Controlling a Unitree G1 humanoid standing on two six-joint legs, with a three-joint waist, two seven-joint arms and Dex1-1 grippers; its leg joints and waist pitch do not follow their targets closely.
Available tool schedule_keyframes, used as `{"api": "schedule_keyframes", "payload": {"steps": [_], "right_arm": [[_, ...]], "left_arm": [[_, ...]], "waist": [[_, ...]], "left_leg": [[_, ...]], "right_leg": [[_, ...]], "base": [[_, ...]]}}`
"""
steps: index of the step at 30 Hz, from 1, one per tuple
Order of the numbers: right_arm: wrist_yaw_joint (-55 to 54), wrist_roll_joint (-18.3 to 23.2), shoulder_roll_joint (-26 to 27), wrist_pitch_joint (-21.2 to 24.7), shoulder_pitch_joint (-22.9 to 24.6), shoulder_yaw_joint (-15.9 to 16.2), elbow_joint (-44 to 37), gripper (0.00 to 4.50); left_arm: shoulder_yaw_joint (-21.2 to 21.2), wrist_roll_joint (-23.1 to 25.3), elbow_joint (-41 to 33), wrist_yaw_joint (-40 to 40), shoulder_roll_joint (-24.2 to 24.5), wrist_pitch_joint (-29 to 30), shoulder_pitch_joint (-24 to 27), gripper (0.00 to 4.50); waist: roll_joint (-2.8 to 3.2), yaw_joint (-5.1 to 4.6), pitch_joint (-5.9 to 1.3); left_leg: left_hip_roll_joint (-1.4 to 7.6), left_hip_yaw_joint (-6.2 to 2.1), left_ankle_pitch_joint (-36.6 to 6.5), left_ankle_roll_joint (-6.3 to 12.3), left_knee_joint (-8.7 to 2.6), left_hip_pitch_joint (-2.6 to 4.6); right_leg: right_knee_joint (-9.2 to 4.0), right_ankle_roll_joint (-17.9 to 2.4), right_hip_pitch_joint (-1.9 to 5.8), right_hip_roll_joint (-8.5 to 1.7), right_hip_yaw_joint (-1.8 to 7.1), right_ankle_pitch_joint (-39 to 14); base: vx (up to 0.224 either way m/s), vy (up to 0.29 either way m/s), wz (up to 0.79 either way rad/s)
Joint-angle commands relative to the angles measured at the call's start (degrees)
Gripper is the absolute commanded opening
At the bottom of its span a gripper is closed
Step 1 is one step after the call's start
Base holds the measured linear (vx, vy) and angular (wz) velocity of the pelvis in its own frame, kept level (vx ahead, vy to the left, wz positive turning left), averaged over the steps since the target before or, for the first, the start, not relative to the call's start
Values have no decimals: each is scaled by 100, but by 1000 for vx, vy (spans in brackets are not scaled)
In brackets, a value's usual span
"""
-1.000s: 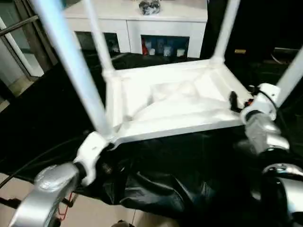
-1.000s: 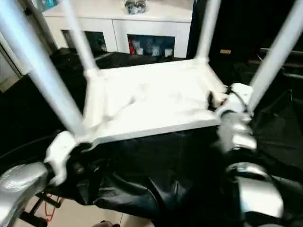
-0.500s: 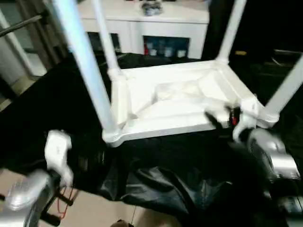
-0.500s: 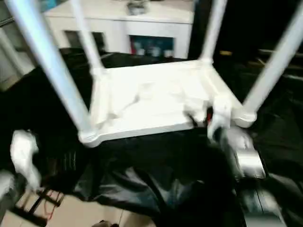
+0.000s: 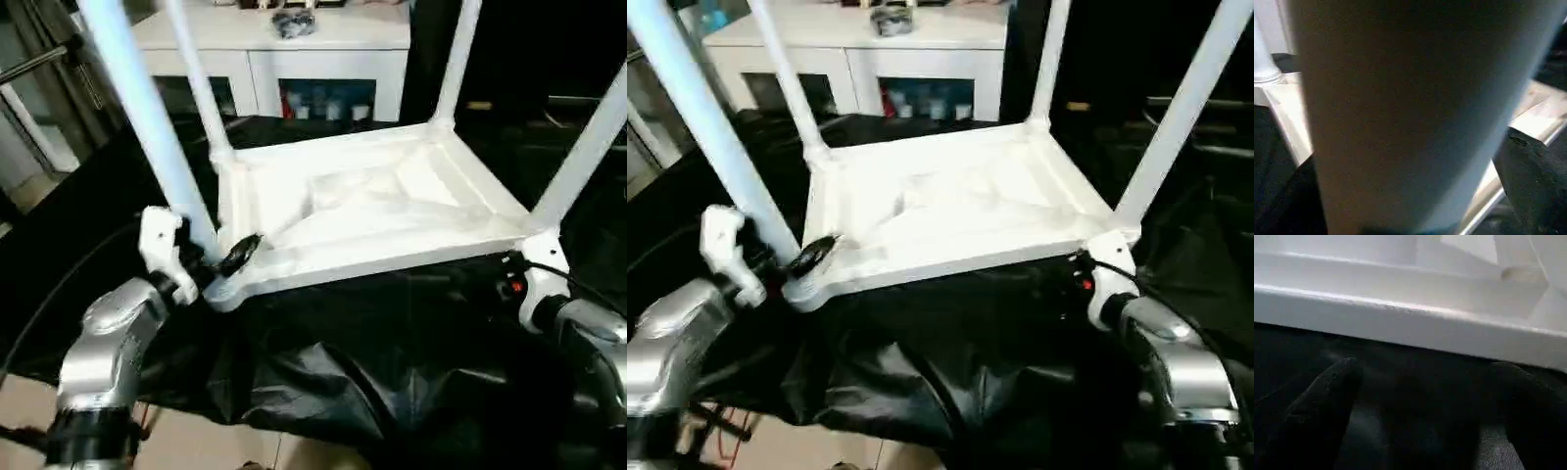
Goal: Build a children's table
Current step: Rotate table base
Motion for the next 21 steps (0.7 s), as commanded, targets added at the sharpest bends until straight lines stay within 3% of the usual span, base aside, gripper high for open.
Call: {"api": "schedule_keyframes", "payload": {"steps": [1,3,4,6,7,9,10,12,13,14,15,17,19,21], "right_arm": [[-199,-169,111,-19,-171,65,202,450],[-318,-255,201,-131,-291,68,431,450],[-407,-334,266,-214,-412,105,673,450],[-523,-479,414,-419,-693,234,1267,450],[-563,-527,465,-494,-793,282,1469,450],[-581,-598,531,-611,-924,359,1716,450],[-577,-639,563,-664,-983,380,1821,450],[-533,-696,640,-756,-1117,438,2025,450],[-533,-696,640,-756,-1117,438,2025,450],[-489,-735,697,-810,-1198,499,2124,450],[-425,-790,784,-892,-1310,584,2258,450],[-389,-829,848,-983,-1397,639,2380,450],[-263,-861,998,-1096,-1513,772,2475,450],[-155,-879,1150,-1127,-1561,904,2431,450]], "left_arm": [[-26,-306,-30,-331,-23,184,-198,440],[-82,-505,-129,-584,15,390,-214,440],[-154,-695,-262,-859,87,616,-196,440],[-358,-1063,-597,-1483,373,1116,-22,440],[-441,-1179,-707,-1695,497,1282,52,440],[-602,-1366,-982,-2005,733,1580,227,440],[-657,-1449,-1092,-2110,824,1697,291,440],[-800,-1614,-1356,-2284,1029,1992,426,440],[-800,-1614,-1356,-2284,1029,1992,426,440],[-906,-1716,-1549,-2374,1132,2173,500,440],[-1051,-1846,-1812,-2473,1239,2414,582,440],[-1140,-1933,-1980,-2515,1280,2560,615,440],[-1348,-2182,-2351,-2553,1298,2875,656,440],[-1530,-2359,-2601,-2502,1182,3066,633,440]], "waist": [[-50,8,-337],[-24,19,-342],[-87,28,-351],[-57,41,-359],[-119,42,-368],[-106,33,-349],[-178,24,-345],[-128,8,-340],[-174,-6,-326],[-154,-14,-315],[-208,-44,-303],[-186,-78,-283],[-230,-99,-282],[-270,-135,-263]], "left_leg": [[-67,68,-1537,121,-377,104],[-57,73,-1519,125,-372,122],[-53,78,-1464,144,-368,112],[-54,78,-1382,148,-365,123],[-59,77,-1273,182,-360,101],[-49,94,-1202,234,-360,109],[-48,103,-1142,281,-352,103],[-51,103,-1155,299,-358,110],[-55,101,-1210,291,-369,103],[-50,106,-1285,276,-383,112],[-49,103,-1373,233,-402,104],[-43,97,-1530,164,-415,121],[-37,98,-1734,53,-421,146],[-48,85,-1724,20,-438,95]], "right_leg": [[-426,-1141,200,2,7,-1314],[-410,-1205,189,3,10,-1217],[-391,-1239,212,-1,9,-1113],[-360,-1306,207,-10,1,-1086],[-319,-1369,219,-18,-3,-1045],[-328,-1399,216,-5,5,-1001],[-327,-1398,228,5,7,-892],[-324,-1381,235,-1,6,-955],[-319,-1376,240,2,5,-1072],[-344,-1354,231,2,9,-1188],[-347,-1313,238,-7,14,-1396],[-361,-1285,212,2,14,-1552],[-367,-1242,209,4,29,-1646],[-350,-1219,246,6,21,-1641]], "base": [[0,0,0],[0,0,0],[0,0,0],[0,0,0],[0,0,0],[0,0,0],[0,0,0],[0,0,0],[0,0,0],[0,0,0],[0,0,0],[0,0,0],[0,0,0],[0,0,0]]}}
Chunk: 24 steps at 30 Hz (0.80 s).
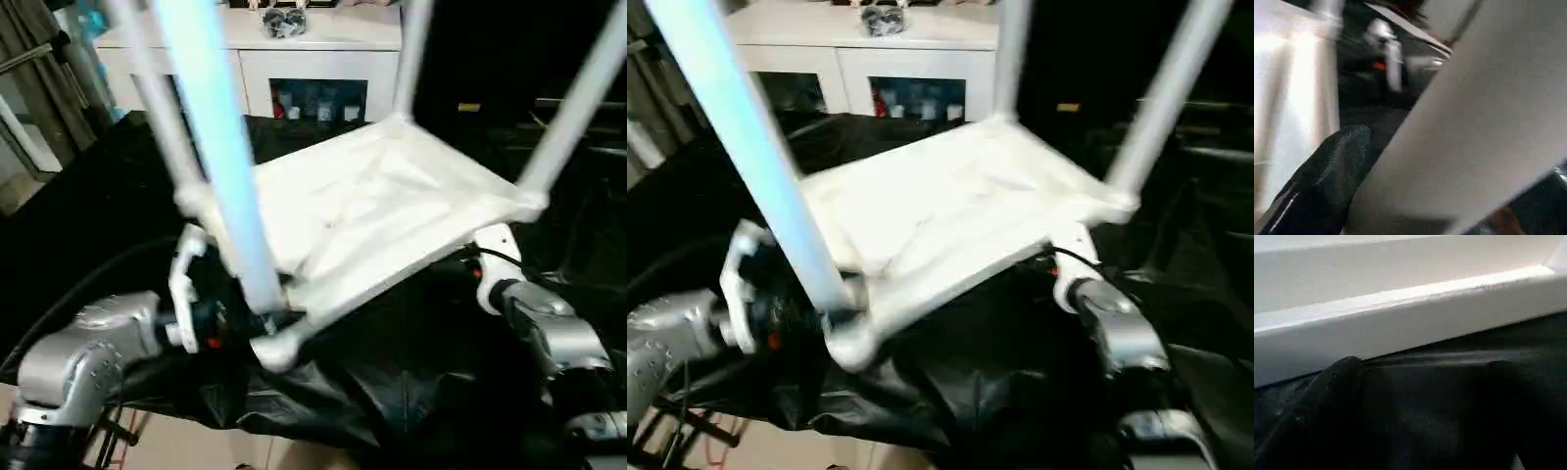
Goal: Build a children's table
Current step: Rotate table base
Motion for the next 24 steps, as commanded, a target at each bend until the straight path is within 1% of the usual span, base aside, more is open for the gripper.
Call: {"api": "schedule_keyframes", "payload": {"steps": [1,2,3,5,6,7,8,9,10,11,12,13,14,15,16,17,18,19,20,21,22,23,24], "right_arm": [[273,-12,269,-131,-152,377,-44,450],[273,-12,270,-131,-152,377,-44,450],[310,-49,329,-163,-176,430,-11,450],[340,-106,409,-203,-214,503,40,450],[378,-131,458,-225,-244,550,74,450],[408,-152,490,-255,-269,570,117,450],[427,-177,531,-284,-293,599,152,450],[467,-219,624,-321,-333,648,207,450],[468,-221,627,-323,-334,649,209,450],[491,-240,680,-331,-356,675,234,450],[502,-249,708,-336,-368,686,247,450],[497,-264,763,-349,-397,709,278,450],[496,-262,800,-355,-418,719,295,450],[496,-262,800,-355,-418,719,295,450],[511,-256,832,-364,-440,722,317,450],[514,-260,859,-374,-454,728,334,450],[514,-267,867,-382,-460,725,347,450],[515,-277,882,-396,-471,721,369,450],[507,-295,894,-423,-492,704,412,450],[501,-306,900,-437,-502,690,434,450],[466,-315,902,-456,-505,662,444,450],[390,-335,872,-495,-500,611,444,450],[337,-349,850,-522,-499,576,446,450]], "left_arm": [[-345,-292,-381,-47,-148,246,-64,440],[-345,-292,-381,-47,-149,246,-64,440],[-394,-323,-374,-6,-243,270,-115,440],[-464,-366,-339,32,-379,301,-202,440],[-508,-341,-270,62,-478,286,-282,440],[-531,-326,-231,89,-533,286,-332,440],[-587,-248,-132,130,-629,236,-417,440],[-730,-72,105,211,-865,91,-631,440],[-734,-68,112,215,-872,87,-638,440],[-800,10,265,310,-1057,-7,-773,440],[-835,32,336,363,-1157,-48,-841,440],[-929,127,530,490,-1400,-191,-994,440],[-1027,247,702,558,-1570,-331,-1109,440],[-1027,247,702,558,-1570,-331,-1109,440],[-1115,348,847,583,-1704,-432,-1205,440],[-1195,475,1020,651,-1861,-561,-1303,440],[-1232,527,1083,665,-1913,-618,-1338,440],[-1292,614,1186,689,-1998,-713,-1396,440],[-1387,848,1444,848,-2185,-948,-1524,440],[-1428,967,1578,923,-2276,-1075,-1586,440],[-1486,1195,1757,1040,-2364,-1365,-1661,440],[-1533,1528,2047,1346,-2410,-1645,-1788,440],[-1561,1747,2239,1550,-2428,-1822,-1873,440]], "waist": [[-91,25,-293],[-91,25,-293],[-105,1,-286],[-123,-13,-283],[-131,-22,-289],[-121,-21,-286],[-126,-28,-282],[-135,-43,-275],[-136,-35,-283],[-127,-40,-285],[-123,-41,-270],[-125,-57,-278],[-113,-53,-284],[-129,-64,-281],[-114,-65,-289],[-127,-79,-284],[-130,-84,-297],[-125,-87,-299],[-68,-84,-302],[-102,-106,-300],[-108,-94,-307],[-64,-104,-313],[-79,-109,-321]], "left_leg": [[-51,68,-1764,7,-444,44],[-51,68,-1764,7,-444,44],[-60,72,-1819,-28,-438,50],[-68,81,-1867,-28,-431,63],[-65,84,-1879,-23,-426,82],[-60,81,-1898,-26,-428,90],[-63,79,-1888,-30,-429,79],[-67,83,-1923,-23,-432,78],[-68,87,-1950,-42,-418,107],[-67,76,-1923,-48,-425,91],[-65,77,-1968,-56,-435,83],[-61,70,-2004,-70,-439,85],[-63,69,-2013,-75,-432,89],[-66,67,-2014,-60,-434,83],[-69,63,-1987,-55,-429,75],[-70,65,-1994,-37,-434,65],[-73,71,-1934,-11,-416,71],[-73,74,-1869,21,-414,62],[-74,66,-1859,19,-414,60],[-74,72,-1873,47,-407,55],[-73,71,-1879,49,-403,66],[-75,57,-1811,63,-408,40],[-74,65,-1849,79,-392,61]], "right_leg": [[-397,-1183,243,7,14,-1702],[-397,-1183,243,7,14,-1702],[-418,-1127,231,10,27,-1802],[-436,-1113,219,22,30,-1849],[-441,-1126,210,27,36,-1852],[-444,-1148,204,25,38,-1864],[-444,-1152,211,27,35,-1867],[-461,-1126,200,36,33,-1936],[-462,-1122,191,39,43,-1942],[-447,-1122,210,35,42,-1907],[-471,-1092,205,34,38,-1971],[-470,-1084,214,33,41,-1960],[-470,-1085,214,32,42,-1921],[-482,-1086,213,33,40,-1918],[-467,-1102,229,24,39,-1861],[-481,-1096,227,28,38,-1876],[-484,-1125,231,29,39,-1778],[-480,-1173,238,30,41,-1671],[-466,-1189,252,18,36,-1651],[-489,-1192,245,31,30,-1630],[-488,-1195,251,30,29,-1617],[-476,-1213,276,21,25,-1523],[-485,-1193,264,32,24,-1479]], "base": [[0,0,0],[0,0,0],[0,0,0],[0,0,0],[0,0,0],[0,0,0],[0,0,0],[0,0,0],[0,0,0],[0,0,0],[0,0,0],[0,0,0],[0,0,0],[0,0,0],[0,0,0],[0,0,0],[0,0,0],[0,0,0],[0,0,0],[0,0,0],[0,0,0],[0,0,0],[0,0,0]]}}
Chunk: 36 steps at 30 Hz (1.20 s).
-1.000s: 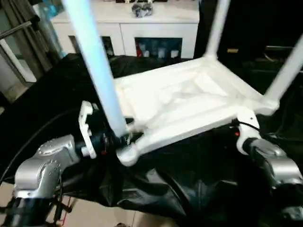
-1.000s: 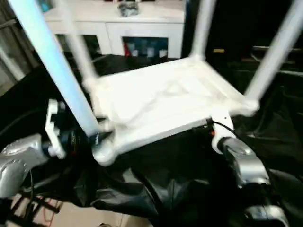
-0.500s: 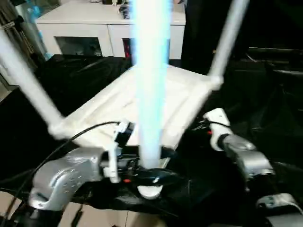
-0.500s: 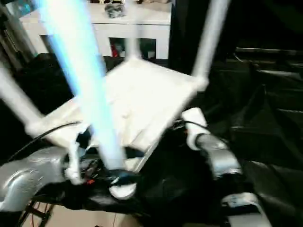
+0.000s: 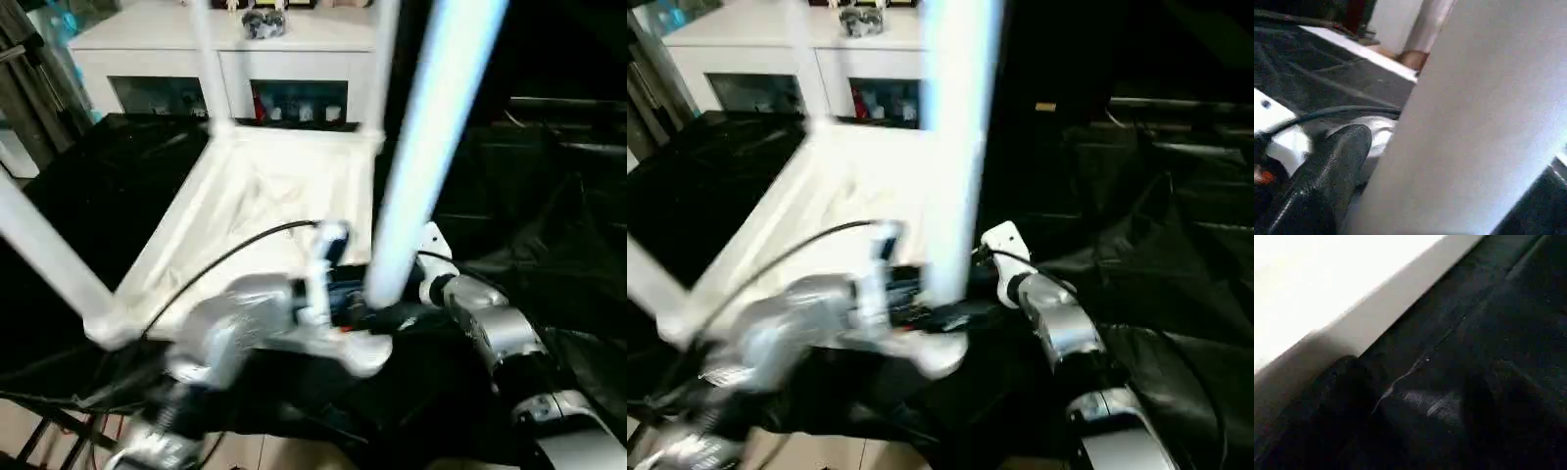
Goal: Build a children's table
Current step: Rotate table base
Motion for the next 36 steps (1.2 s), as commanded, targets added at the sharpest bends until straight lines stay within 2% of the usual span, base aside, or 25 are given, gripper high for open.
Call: {"api": "schedule_keyframes", "payload": {"steps": [1,2,3,4,5,6,7,11,12,13,14,15,16,17,18,21,22,24,25,26,27,29,32,33,36], "right_arm": [[-65,-29,37,-169,-58,-32,-51,450],[-74,-29,27,-173,-56,-42,-54,450],[-104,-38,-81,-222,-40,-101,-90,450],[-95,-30,-140,-237,-25,-135,-128,450],[9,24,-311,-240,37,-228,-292,450],[157,66,-436,-232,101,-260,-451,450],[258,92,-513,-224,141,-275,-555,450],[1503,419,-1215,79,681,-198,-1704,450],[1515,422,-1223,82,687,-196,-1717,450],[1884,538,-1469,154,870,-142,-2088,450],[1884,538,-1469,154,870,-142,-2088,450],[2098,626,-1640,184,985,-107,-2334,450],[2098,626,-1640,184,985,-107,-2334,450],[2322,746,-1806,259,1099,-95,-2611,450],[2682,955,-2074,460,1239,-72,-3068,450],[2911,1051,-2226,620,1350,-68,-3432,450],[2971,1068,-2270,648,1378,-50,-3522,450],[3050,1090,-2317,701,1408,-36,-3618,450],[3111,1109,-2351,735,1421,-27,-3671,450],[3215,1135,-2414,814,1459,-23,-3798,450],[3238,1131,-2431,836,1472,-26,-3840,450],[3262,1180,-2483,923,1506,-21,-3938,450],[3333,1328,-2590,1120,1561,-11,-4109,450],[3387,1364,-2631,1178,1611,-39,-4170,450],[3485,1399,-2699,1257,1691,-87,-4260,450]], "left_arm": [[-79,709,540,558,78,-652,-218,440],[-80,738,566,580,85,-682,-227,440],[-114,918,683,574,201,-914,-243,440],[-108,967,718,548,247,-1005,-230,440],[-41,997,748,441,347,-1138,-154,440],[-10,956,704,275,426,-1159,-77,440],[7,921,669,160,479,-1160,-28,440],[-335,867,457,-979,1189,-1090,277,440],[-339,867,457,-988,1196,-1087,279,425],[-461,946,566,-1179,1381,-1112,275,415],[-461,946,566,-1179,1381,-1112,275,407],[-539,1091,757,-1233,1457,-1274,231,407],[-539,1091,757,-1233,1457,-1274,231,407],[-610,1253,986,-1281,1512,-1432,167,381],[-720,1549,1440,-1302,1532,-1733,-3,381],[-691,1671,1773,-1284,1457,-1841,-143,362],[-732,1733,1888,-1326,1464,-1904,-200,355],[-773,1780,1992,-1374,1475,-1944,-257,332],[-787,1799,2062,-1393,1471,-1952,-298,332],[-790,1839,2247,-1372,1446,-1920,-405,326],[-795,1862,2322,-1354,1441,-1892,-449,322],[-788,1890,2499,-1399,1414,-1975,-518,298],[-734,1897,2801,-1551,1340,-2086,-625,278],[-720,1935,2947,-1635,1321,-2143,-687,278],[-719,1936,3072,-1789,1325,-2146,-759,244]], "waist": [[-62,37,-353],[-68,50,-350],[-25,61,-363],[-39,54,-357],[-21,57,-355],[-49,66,-352],[0,87,-353],[5,119,-357],[20,136,-343],[28,123,-338],[26,149,-334],[31,157,-331],[22,173,-318],[15,190,-320],[19,207,-304],[14,238,-320],[11,246,-308],[9,242,-314],[80,238,-320],[35,222,-322],[32,234,-330],[54,231,-336],[53,240,-346],[111,241,-347],[88,240,-349]], "left_leg": [[-68,66,-1767,106,-387,16],[-79,56,-1735,132,-389,10],[-74,62,-1674,136,-379,25],[-66,66,-1676,163,-378,19],[-72,67,-1675,178,-376,19],[-75,78,-1685,222,-371,20],[-64,84,-1663,251,-366,38],[-49,73,-1633,358,-376,32],[-28,75,-1703,376,-388,52],[-35,71,-1727,346,-398,36],[-15,79,-1838,330,-397,75],[-15,83,-1868,310,-404,66],[-22,83,-1924,307,-410,71],[-20,79,-1964,306,-404,85],[-23,88,-2057,320,-410,105],[-24,66,-1902,277,-419,63],[-15,69,-1937,246,-425,75],[-22,59,-1914,214,-429,49],[-20,55,-1930,195,-426,63],[-28,63,-1920,208,-416,57],[-27,64,-1881,220,-411,60],[-31,59,-1791,252,-411,46],[-33,62,-1686,292,-399,48],[-29,58,-1707,290,-396,52],[-27,61,-1775,296,-399,51]], "right_leg": [[-479,-1174,298,19,20,-1381],[-501,-1126,306,22,10,-1410],[-478,-1180,303,4,13,-1376],[-482,-1224,294,8,9,-1341],[-480,-1238,299,9,5,-1337],[-487,-1242,311,19,6,-1365],[-480,-1269,293,10,16,-1382],[-459,-1298,305,26,9,-1306],[-460,-1309,282,27,18,-1318],[-454,-1346,289,24,10,-1342],[-473,-1355,262,21,20,-1423],[-467,-1378,257,6,23,-1480],[-495,-1329,255,19,20,-1579],[-501,-1291,258,22,26,-1622],[-535,-1203,238,33,43,-1749],[-503,-1112,279,-6,48,-1753],[-534,-1113,248,-19,52,-1902],[-523,-1108,258,-31,44,-1965],[-511,-1126,247,-33,45,-1944],[-519,-1167,261,-14,47,-1799],[-513,-1184,263,-20,49,-1751],[-502,-1221,275,-22,43,-1659],[-500,-1279,288,-23,43,-1518],[-490,-1327,284,-28,41,-1472],[-495,-1369,298,-28,36,-1431]], "base": [[0,0,0],[0,0,0],[0,0,0],[0,0,0],[0,0,0],[0,0,0],[0,0,0],[0,0,0],[0,0,0],[0,0,0],[0,0,0],[0,0,0],[0,0,0],[0,0,0],[0,0,0],[0,0,0],[0,0,0],[0,0,0],[0,0,0],[0,0,0],[0,0,0],[0,0,0],[0,0,0],[0,0,0],[0,0,0]]}}
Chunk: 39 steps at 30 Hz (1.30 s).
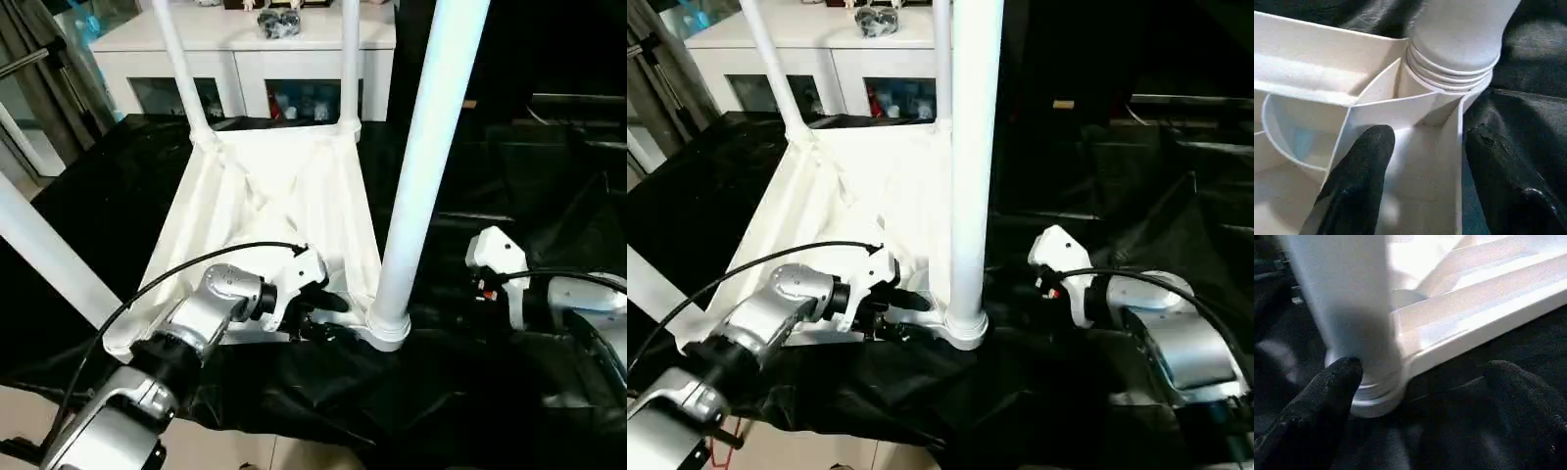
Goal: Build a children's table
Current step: Rotate table base, then rotate leg to tighten
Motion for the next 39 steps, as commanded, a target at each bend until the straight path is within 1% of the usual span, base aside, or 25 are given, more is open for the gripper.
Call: {"api": "schedule_keyframes", "payload": {"steps": [1,2,3,7,8,9,10,11,13,14,15,18,20,22,26,27,28,29,30,32,34,35,36,37,39], "right_arm": [[116,136,-108,119,35,-43,-183,450],[167,168,-149,159,68,-61,-236,450],[167,168,-149,159,68,-61,-236,450],[248,286,-266,289,141,-38,-353,450],[248,282,-258,303,144,-20,-365,450],[249,278,-241,316,140,-8,-374,450],[243,262,-214,319,126,14,-368,450],[241,250,-187,318,116,35,-366,450],[219,244,-138,320,81,82,-358,450],[211,243,-123,325,64,96,-351,450],[228,281,-90,365,39,148,-367,450],[331,355,-56,448,62,274,-459,450],[324,331,-19,432,71,334,-473,450],[236,231,115,374,40,448,-415,450],[-113,-139,488,153,-215,696,23,450],[-153,-179,546,124,-259,732,101,450],[-178,-209,618,122,-315,783,189,450],[-194,-228,666,124,-351,818,247,450],[-194,-228,666,124,-351,818,247,420],[-240,-327,740,100,-433,928,392,420],[-251,-339,766,98,-457,950,431,391],[-267,-331,793,106,-488,971,474,391],[-277,-334,818,96,-507,998,517,377],[-303,-351,839,70,-514,1007,548,361],[-321,-371,859,49,-518,1009,569,350]], "left_arm": [[-12,110,165,-159,68,9,-57,231],[-42,119,165,-235,99,11,-68,231],[-42,119,165,-235,99,11,-68,206],[-133,215,153,-554,235,45,-82,185],[-137,247,148,-576,263,38,-76,174],[-135,267,153,-580,275,20,-73,158],[-136,302,168,-552,290,2,-77,158],[-136,335,189,-538,299,-24,-83,155],[-98,357,224,-504,293,-47,-93,129],[-76,349,239,-494,282,-40,-97,129],[-26,332,267,-535,257,-29,-103,120],[27,324,308,-573,218,-38,-83,108],[48,308,314,-574,203,-34,-68,84],[80,293,301,-573,177,-22,-29,71],[112,295,265,-552,144,-12,28,32],[116,296,257,-546,137,-6,31,20],[131,290,251,-522,126,-2,37,10],[141,285,246,-505,119,0,42,10],[141,285,246,-505,119,0,42,1],[168,292,246,-458,107,-13,50,1],[180,289,242,-445,104,-10,54,0],[202,285,238,-425,96,2,60,0],[221,285,222,-398,97,13,78,0],[230,287,213,-377,98,15,91,0],[240,294,209,-368,97,16,99,0]], "waist": [[-96,27,-327],[-90,26,-327],[-99,25,-324],[-84,20,-311],[-110,17,-310],[-101,19,-313],[-117,22,-315],[-108,25,-317],[-104,24,-315],[-117,25,-315],[-105,25,-309],[-103,26,-306],[-100,29,-303],[-99,24,-303],[-103,-4,-308],[-105,3,-308],[-121,-4,-302],[-109,2,-298],[-107,6,-298],[-105,7,-295],[-107,5,-293],[-106,-2,-287],[-177,20,-304],[-178,12,-273],[-166,7,-269]], "left_leg": [[-28,55,-1791,295,-392,49],[-28,55,-1795,295,-394,52],[-26,55,-1818,297,-394,55],[-19,49,-1858,282,-410,53],[-19,50,-1860,277,-413,50],[-18,49,-1835,268,-411,52],[-16,51,-1824,271,-410,51],[-14,51,-1816,274,-408,57],[-13,52,-1817,273,-411,52],[-14,56,-1822,274,-410,53],[-15,55,-1843,265,-414,56],[-15,54,-1884,250,-418,59],[-13,52,-1890,244,-423,59],[-12,50,-1904,229,-429,54],[-22,41,-1912,149,-440,36],[-22,56,-1990,144,-428,73],[-19,52,-2004,148,-432,67],[-21,51,-2004,148,-439,66],[-20,55,-2030,152,-439,70],[-21,56,-2026,153,-444,62],[-26,54,-2040,142,-447,60],[-29,49,-2064,133,-453,50],[-24,40,-1989,153,-448,42],[-18,47,-2033,156,-463,42],[-19,46,-2118,135,-463,56]], "right_leg": [[-479,-1374,288,-26,36,-1478],[-485,-1372,288,-26,37,-1503],[-489,-1364,290,-25,38,-1566],[-505,-1287,275,-37,42,-1819],[-510,-1278,274,-36,39,-1839],[-504,-1287,269,-34,42,-1805],[-503,-1289,268,-34,43,-1791],[-501,-1296,263,-34,45,-1772],[-497,-1311,263,-36,43,-1743],[-501,-1310,261,-36,43,-1753],[-504,-1298,258,-37,43,-1814],[-512,-1262,256,-39,45,-1911],[-515,-1248,253,-39,46,-1932],[-514,-1232,247,-39,47,-1936],[-496,-1262,240,-48,35,-1903],[-515,-1253,210,-43,42,-1989],[-511,-1256,215,-39,42,-2002],[-512,-1244,219,-38,40,-2018],[-518,-1215,219,-42,41,-2053],[-524,-1181,222,-44,41,-2071],[-528,-1143,219,-42,37,-2144],[-531,-1112,227,-46,34,-2228],[-506,-1077,233,-58,39,-2269],[-540,-1054,216,-51,41,-2339],[-553,-1013,199,-53,42,-2479]], "base": [[0,0,0],[0,0,0],[0,0,0],[0,0,0],[0,0,0],[0,0,0],[0,0,0],[0,0,0],[0,0,0],[0,0,0],[0,0,0],[0,0,0],[0,0,0],[0,0,0],[0,0,0],[0,0,0],[0,0,0],[0,0,0],[0,0,0],[0,0,0],[0,0,0],[0,0,0],[0,0,0],[0,0,0],[0,0,0]]}}
